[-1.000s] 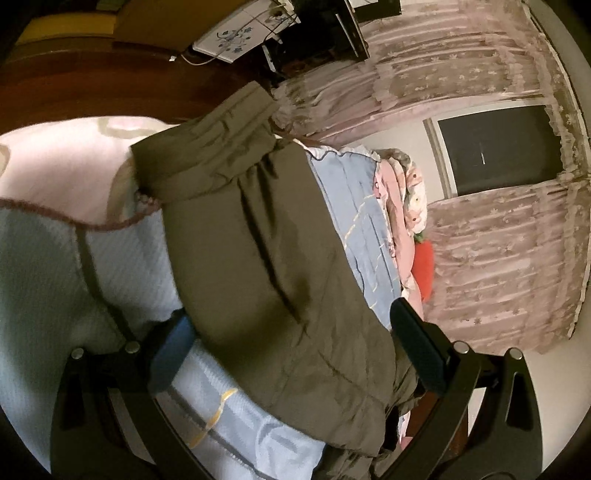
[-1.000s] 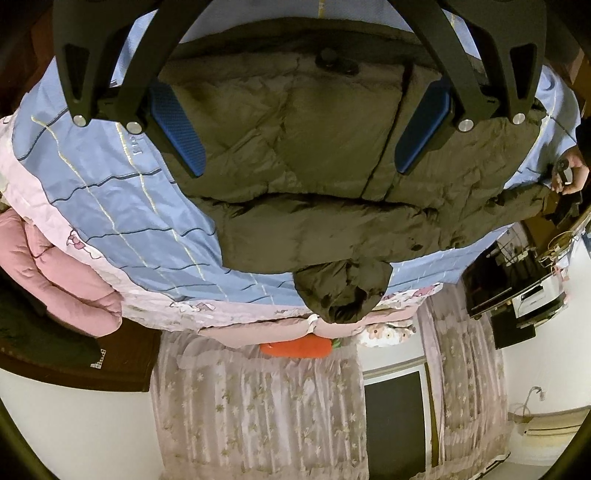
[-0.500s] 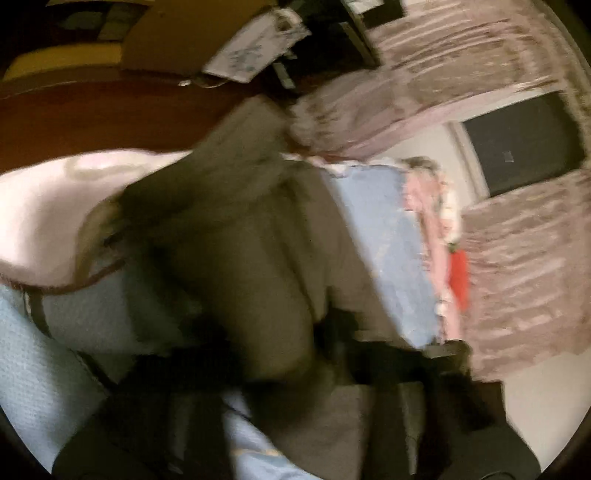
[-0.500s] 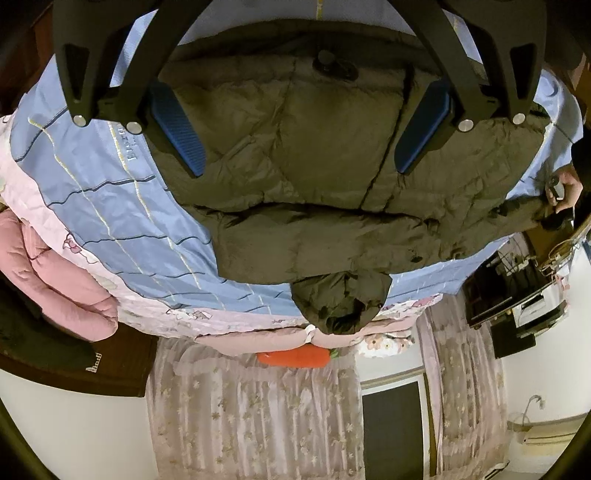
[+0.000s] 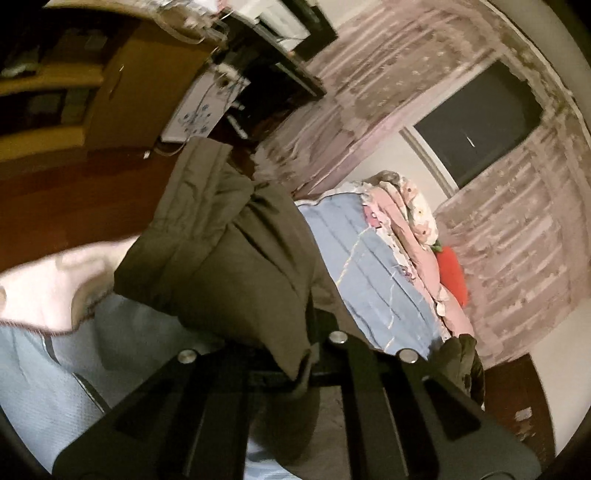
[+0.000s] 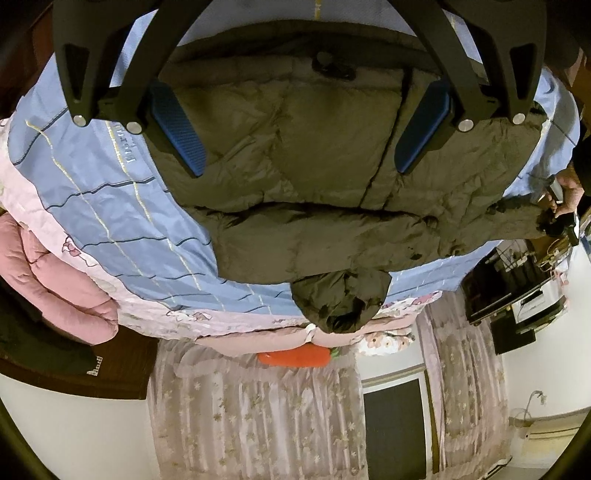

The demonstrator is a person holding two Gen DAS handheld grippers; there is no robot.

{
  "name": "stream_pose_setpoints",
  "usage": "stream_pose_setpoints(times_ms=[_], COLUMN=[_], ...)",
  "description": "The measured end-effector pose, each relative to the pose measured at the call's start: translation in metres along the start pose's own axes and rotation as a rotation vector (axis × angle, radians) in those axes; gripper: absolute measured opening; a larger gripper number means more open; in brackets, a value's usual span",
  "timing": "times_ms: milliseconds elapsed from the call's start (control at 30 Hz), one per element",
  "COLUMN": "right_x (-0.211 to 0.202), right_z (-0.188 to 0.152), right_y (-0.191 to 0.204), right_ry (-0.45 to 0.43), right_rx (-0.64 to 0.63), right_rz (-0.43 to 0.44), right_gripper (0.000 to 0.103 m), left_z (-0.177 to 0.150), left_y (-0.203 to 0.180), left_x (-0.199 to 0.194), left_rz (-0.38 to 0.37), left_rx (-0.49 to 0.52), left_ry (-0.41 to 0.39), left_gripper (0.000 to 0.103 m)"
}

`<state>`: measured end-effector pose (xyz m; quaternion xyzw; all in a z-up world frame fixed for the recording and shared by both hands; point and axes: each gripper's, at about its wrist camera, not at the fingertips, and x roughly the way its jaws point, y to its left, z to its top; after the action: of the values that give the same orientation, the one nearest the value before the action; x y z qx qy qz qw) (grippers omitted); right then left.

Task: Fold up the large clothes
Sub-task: 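Lift the held sleeve with the left tool and carry it over the jacket body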

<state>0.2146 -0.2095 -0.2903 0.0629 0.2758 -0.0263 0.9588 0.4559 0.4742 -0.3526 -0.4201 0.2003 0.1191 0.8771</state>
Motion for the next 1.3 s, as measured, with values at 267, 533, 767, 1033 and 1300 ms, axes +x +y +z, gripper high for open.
stream_pose_setpoints(times_ms=[267,533,767,1033,1300], right_x=[-0.018,-0.034,-0.048,-0.059,-0.065], right_z=[0.004,0.004,0.002,-0.002,-0.004], right_y=[-0.012,-0.027,-0.042,-0.062,-0.079], right_ry=[-0.059,-0.083,-0.092,-0.090,-0.090], right_rx=[0.005,0.033,0.063,0.094,0.126], right_rz=[-0.040,-0.028,-0.022,-0.022,-0.031], right_gripper=[0.102,0.102,0.102,0.102,0.102], left_z=[0.013,-0.004,-0.037,-0.089,-0.175], left_y=[-0.093,-0.203,-0.278,-0.349,-0.400], left_x=[-0.036,-0.073,-0.091,-0.087,-0.070], left_rz=[0.003,-0.054,-0.102,-0.147,-0.204], left_rx=[0.264,0.549,0.671,0.781,0.880], left_ry=[-0.057,-0.092,-0.083,-0.048,0.055], left_gripper=[0.004,0.004,0.004,0.004,0.004])
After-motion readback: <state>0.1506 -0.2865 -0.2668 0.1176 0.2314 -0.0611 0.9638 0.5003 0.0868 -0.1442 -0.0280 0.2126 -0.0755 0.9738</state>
